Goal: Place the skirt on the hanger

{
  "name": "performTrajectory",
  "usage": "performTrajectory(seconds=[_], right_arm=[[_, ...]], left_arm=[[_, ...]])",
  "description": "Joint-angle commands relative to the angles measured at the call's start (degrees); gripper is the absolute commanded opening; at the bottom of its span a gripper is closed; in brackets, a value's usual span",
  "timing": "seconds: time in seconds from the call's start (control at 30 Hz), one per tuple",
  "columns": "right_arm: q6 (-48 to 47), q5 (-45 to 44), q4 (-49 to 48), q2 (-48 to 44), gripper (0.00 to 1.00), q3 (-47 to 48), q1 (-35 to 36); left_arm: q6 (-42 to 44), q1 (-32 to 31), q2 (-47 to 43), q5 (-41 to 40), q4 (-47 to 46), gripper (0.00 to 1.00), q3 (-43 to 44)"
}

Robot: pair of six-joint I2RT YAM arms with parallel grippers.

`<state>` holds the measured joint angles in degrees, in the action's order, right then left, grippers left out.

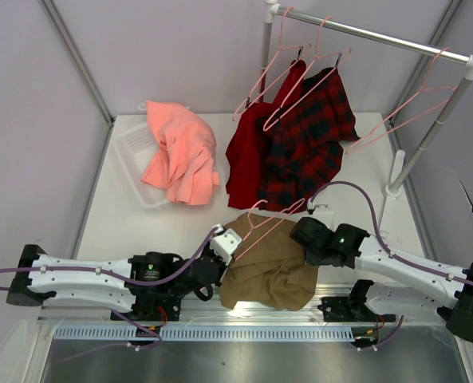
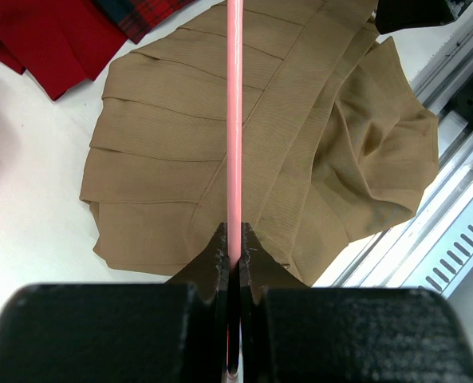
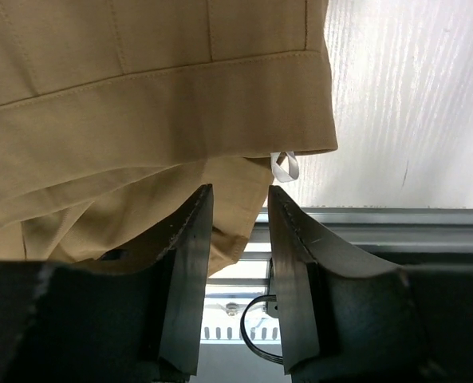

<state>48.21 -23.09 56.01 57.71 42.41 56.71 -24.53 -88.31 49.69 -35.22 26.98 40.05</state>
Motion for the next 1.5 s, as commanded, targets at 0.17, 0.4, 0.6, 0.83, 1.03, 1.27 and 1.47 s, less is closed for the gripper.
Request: performTrajectory(seconds=[0.17, 0.4, 0.6, 0.83, 1.03, 1.27, 1.47], right_arm=[[4.97, -4.94, 2.44, 0.12, 0.42, 0.39, 1.48], [5.94, -5.82, -1.77, 3.01, 0.41, -1.63, 2.70], [6.29, -7.76, -2.66, 4.07, 0.41, -1.72, 3.85], [8.40, -10.83, -1.78, 4.25, 0.37, -1.63, 3.85], [8.66, -12.33, -2.66, 6.71, 0.37, -2.16, 3.94], [7.43, -14.61, -6.17, 6.36, 0.30, -2.95, 3.85], [7.52, -16.02, -4.34, 6.80, 0.08, -0.32, 3.85]], left_arm=[[-2.54, 0.16, -4.33, -0.72, 0.00, 0.01, -1.56], [-4.20, 0.16, -5.48, -0.37, 0.26, 0.01, -2.00], [-4.56, 0.16, -6.71, -0.55, 0.97, 0.01, -2.43], [-5.26, 0.16, -7.94, -0.55, 1.58, 0.01, -2.52], [-5.00, 0.16, -8.03, -0.81, 1.76, 0.01, -2.17], [-5.00, 0.07, -7.77, -0.64, 1.84, 0.01, -2.26], [-5.00, 0.16, -7.51, -0.46, 1.76, 0.01, -2.08]])
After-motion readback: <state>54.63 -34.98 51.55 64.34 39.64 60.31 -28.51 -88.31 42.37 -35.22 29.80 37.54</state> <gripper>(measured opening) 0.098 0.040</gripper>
